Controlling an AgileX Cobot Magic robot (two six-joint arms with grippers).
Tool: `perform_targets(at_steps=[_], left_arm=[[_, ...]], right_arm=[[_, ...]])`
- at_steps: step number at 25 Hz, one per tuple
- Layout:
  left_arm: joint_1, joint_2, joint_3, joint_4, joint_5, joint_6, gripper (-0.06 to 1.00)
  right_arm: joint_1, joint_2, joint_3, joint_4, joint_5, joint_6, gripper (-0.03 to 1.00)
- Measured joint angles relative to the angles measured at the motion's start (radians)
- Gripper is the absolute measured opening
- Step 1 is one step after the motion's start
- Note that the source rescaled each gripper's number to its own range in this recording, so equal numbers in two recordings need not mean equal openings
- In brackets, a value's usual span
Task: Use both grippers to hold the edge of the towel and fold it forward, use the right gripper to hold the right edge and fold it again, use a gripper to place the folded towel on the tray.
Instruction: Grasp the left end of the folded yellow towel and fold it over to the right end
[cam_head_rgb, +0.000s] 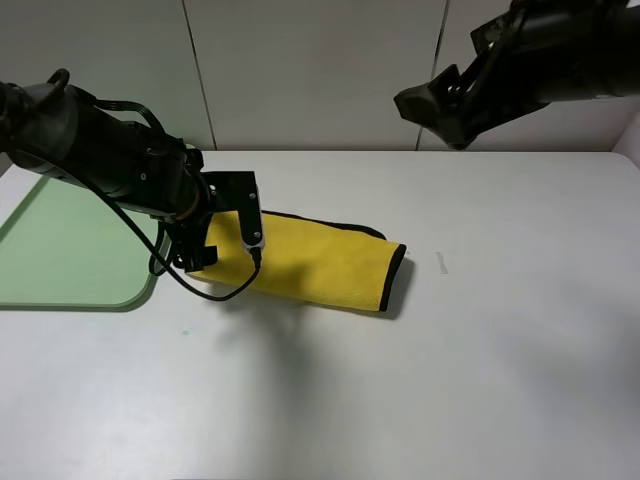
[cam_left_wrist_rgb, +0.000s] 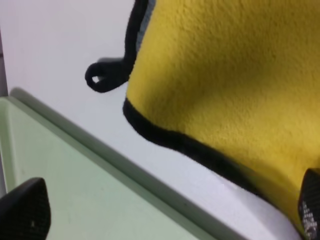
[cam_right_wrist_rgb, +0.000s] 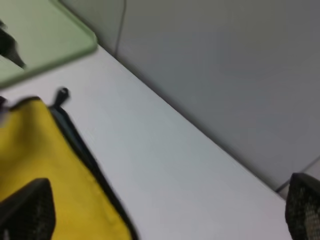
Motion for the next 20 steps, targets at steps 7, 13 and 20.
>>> perform_targets(at_steps=[7, 13, 20], left_arm=[[0.0, 0.0, 0.0, 0.0, -0.025, 0.0, 1.0], [0.0, 0.0, 0.0, 0.0, -0.03, 0.001, 1.0], [0.0, 0.0, 0.0, 0.0, -0.037, 0.002, 1.0]], right_arm=[[0.0, -0.214, 0.0, -0.066, 0.337, 0.201, 1.0], [0.0, -0.366, 0.0, -0.246, 0.701, 0.428, 1.0], [0.0, -0.529, 0.043, -0.378, 0.955, 0.643, 1.0]])
